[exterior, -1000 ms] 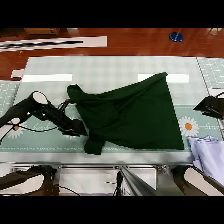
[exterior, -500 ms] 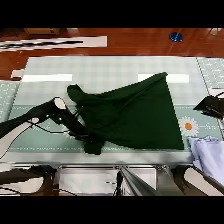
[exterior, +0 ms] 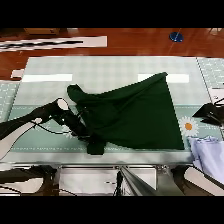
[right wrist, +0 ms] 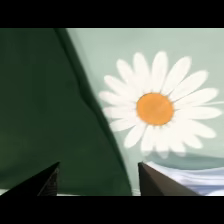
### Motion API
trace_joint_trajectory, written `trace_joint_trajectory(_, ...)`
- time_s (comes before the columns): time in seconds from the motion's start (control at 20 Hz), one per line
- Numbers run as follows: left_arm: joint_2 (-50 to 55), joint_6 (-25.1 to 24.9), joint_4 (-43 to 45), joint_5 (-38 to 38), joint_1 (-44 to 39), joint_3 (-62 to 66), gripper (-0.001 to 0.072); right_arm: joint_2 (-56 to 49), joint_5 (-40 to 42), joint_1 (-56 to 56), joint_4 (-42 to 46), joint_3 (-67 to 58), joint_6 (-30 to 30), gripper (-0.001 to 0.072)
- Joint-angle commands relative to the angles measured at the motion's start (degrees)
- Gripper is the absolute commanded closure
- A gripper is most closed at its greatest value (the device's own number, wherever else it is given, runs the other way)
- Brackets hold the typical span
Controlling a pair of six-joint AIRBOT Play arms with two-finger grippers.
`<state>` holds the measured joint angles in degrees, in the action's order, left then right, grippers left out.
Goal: Fold the shirts.
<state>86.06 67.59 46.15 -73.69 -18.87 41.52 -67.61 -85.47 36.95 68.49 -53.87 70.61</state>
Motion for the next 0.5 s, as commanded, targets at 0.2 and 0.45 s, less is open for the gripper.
trace_joint_trajectory(0.2,0.0,-0.9,-0.1,0.0,-0.1,0.0,0.0682,-4.5,-0.2,4.7,0.6,5.7,-4.5,0.0172)
trace_joint_trajectory(0.45,0.0,-0.9,-0.3,0.1,-0.1,0.0,0.0682,-5.2,1.1,4.6,2.0,13.3,-5.2,0.0172)
